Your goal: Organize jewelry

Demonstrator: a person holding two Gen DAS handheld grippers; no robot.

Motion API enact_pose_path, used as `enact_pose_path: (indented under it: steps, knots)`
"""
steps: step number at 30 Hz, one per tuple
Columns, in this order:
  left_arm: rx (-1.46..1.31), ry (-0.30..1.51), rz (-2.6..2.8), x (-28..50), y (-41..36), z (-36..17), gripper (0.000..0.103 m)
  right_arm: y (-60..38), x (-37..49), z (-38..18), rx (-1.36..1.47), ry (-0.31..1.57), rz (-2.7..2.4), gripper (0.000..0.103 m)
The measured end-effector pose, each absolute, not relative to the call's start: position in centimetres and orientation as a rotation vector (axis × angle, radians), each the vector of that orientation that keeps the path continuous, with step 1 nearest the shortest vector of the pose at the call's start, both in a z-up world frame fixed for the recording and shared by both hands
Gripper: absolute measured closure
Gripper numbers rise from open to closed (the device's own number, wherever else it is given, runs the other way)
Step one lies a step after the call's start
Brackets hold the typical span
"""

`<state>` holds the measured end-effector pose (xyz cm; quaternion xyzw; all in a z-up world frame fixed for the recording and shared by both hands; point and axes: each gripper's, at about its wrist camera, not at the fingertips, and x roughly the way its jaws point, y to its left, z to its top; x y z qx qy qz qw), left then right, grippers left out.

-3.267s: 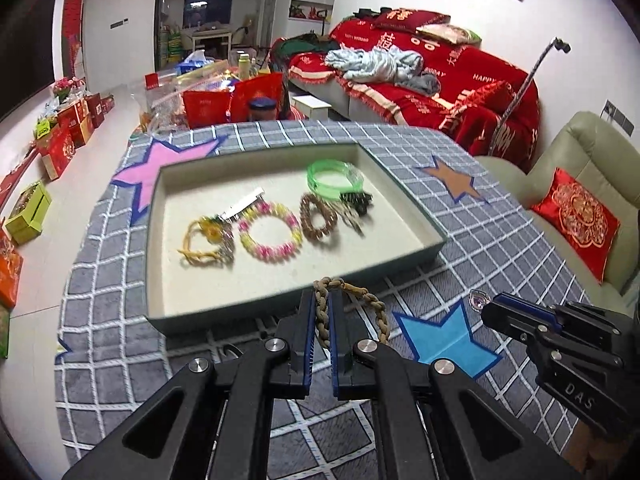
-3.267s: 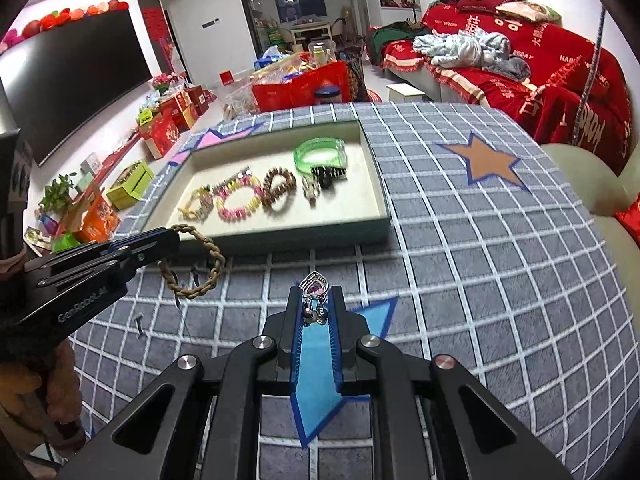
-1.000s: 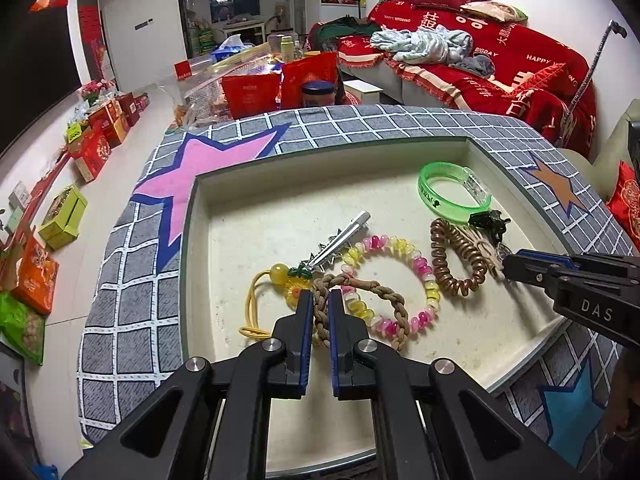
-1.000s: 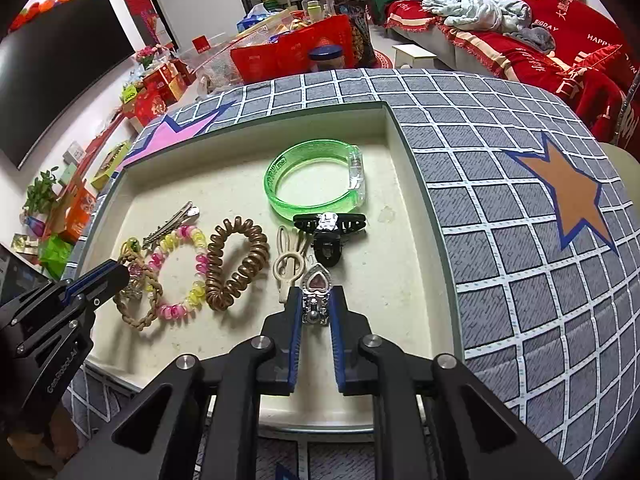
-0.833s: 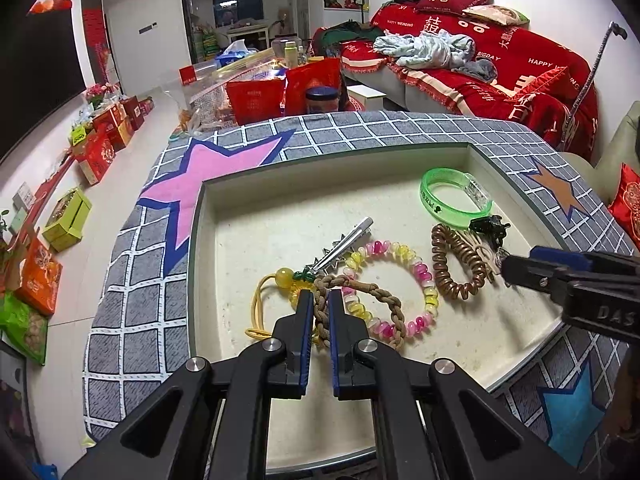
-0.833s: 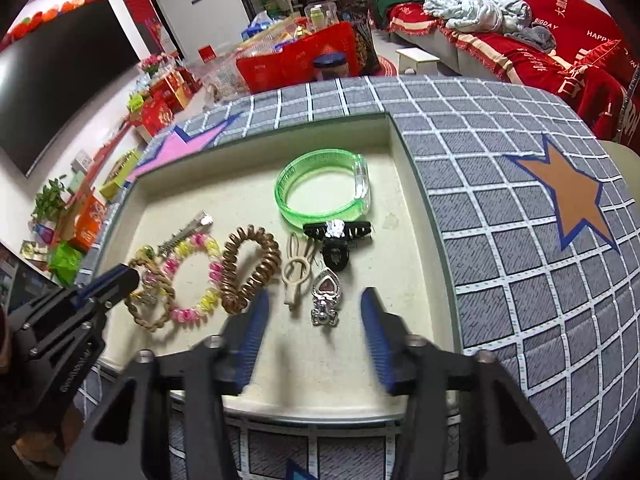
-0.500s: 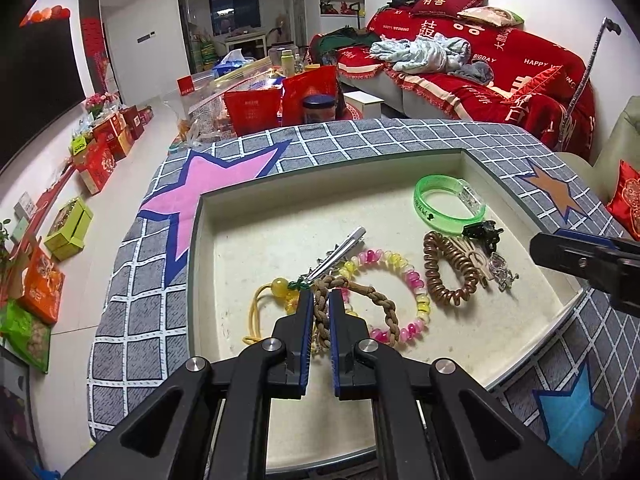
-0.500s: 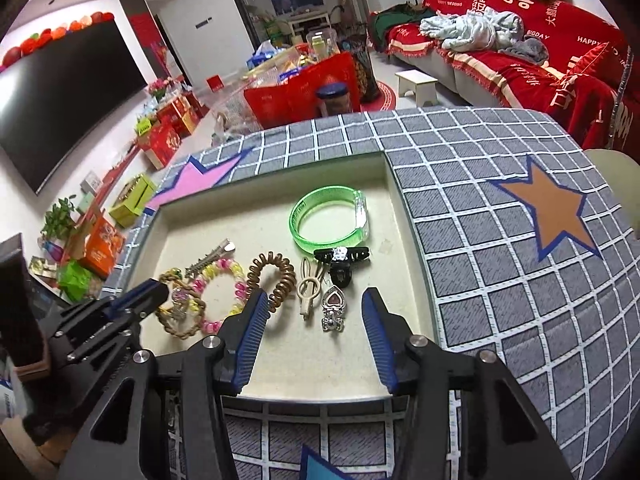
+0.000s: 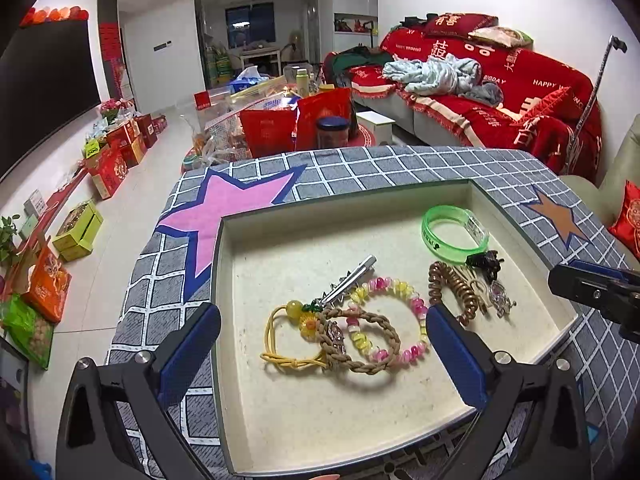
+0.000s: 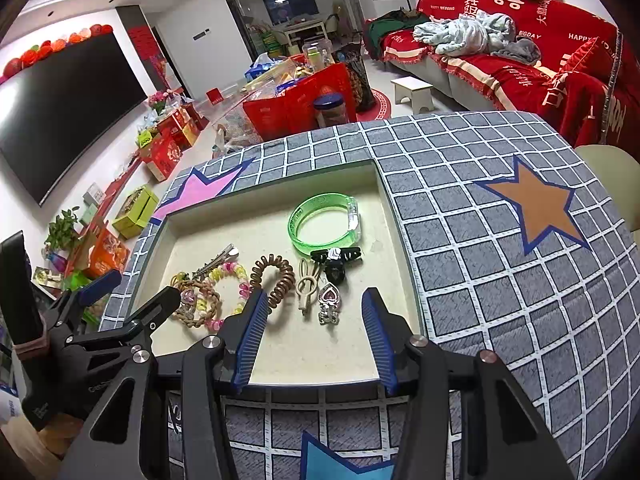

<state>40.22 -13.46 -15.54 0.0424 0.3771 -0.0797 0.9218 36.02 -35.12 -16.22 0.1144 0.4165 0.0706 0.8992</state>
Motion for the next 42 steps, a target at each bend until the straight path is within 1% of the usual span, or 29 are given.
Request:
enact_pose_path:
  steps: [2, 4, 6, 7, 11, 13, 14, 17, 18, 26, 31, 42]
  knots:
    - [0.093, 0.765, -0.156, 40.1, -13.5, -15.6, 0.000, -35.1, 35.9, -16.3, 0.237, 0.866, 0.147, 0.050]
    - [0.099, 0.763, -0.148, 40.0, -13.4, -15.7, 0.000, -35.0, 35.9, -16.5, 0.235, 0.872, 0.150, 0.045]
    - [0.104, 0.763, -0.141, 39.7, -13.4, -15.7, 0.000, -34.7, 35.7, -16.6, 0.235, 0.882, 0.164, 0.027]
    - [0.107, 0.765, -0.136, 39.6, -13.3, -15.8, 0.000, -34.6, 35.6, -16.7, 0.233, 0.886, 0.172, 0.022]
    - [0.123, 0.777, -0.130, 38.3, -13.3, -15.6, 0.000, -33.9, 34.9, -16.9, 0.219, 0.905, 0.198, 0.020]
    - [0.126, 0.778, -0.128, 37.6, -13.2, -15.5, 0.000, -33.6, 34.6, -17.0, 0.211, 0.908, 0.200, 0.015]
    - [0.124, 0.778, -0.126, 37.2, -13.0, -15.5, 0.000, -33.5, 34.3, -17.1, 0.205, 0.908, 0.198, 0.009]
    - [0.107, 0.783, -0.120, 36.0, -12.5, -15.3, 0.000, -33.4, 33.6, -17.2, 0.199, 0.901, 0.193, 0.008]
    - [0.096, 0.785, -0.116, 35.5, -12.3, -15.3, 0.000, -33.5, 33.3, -17.3, 0.202, 0.900, 0.191, 0.001]
    - [0.033, 0.791, -0.070, 32.7, -11.1, -15.3, 0.000, -33.9, 31.1, -17.6, 0.203, 0.871, 0.170, 0.000]
    - [0.018, 0.786, -0.048, 31.0, -10.9, -15.3, 0.000, -33.4, 29.8, -17.8, 0.149, 0.856, 0.149, 0.000]
    - [0.002, 0.764, -0.007, 28.2, -11.0, -15.4, 0.000, -32.8, 27.2, -17.9, 0.090, 0.772, 0.108, 0.000]
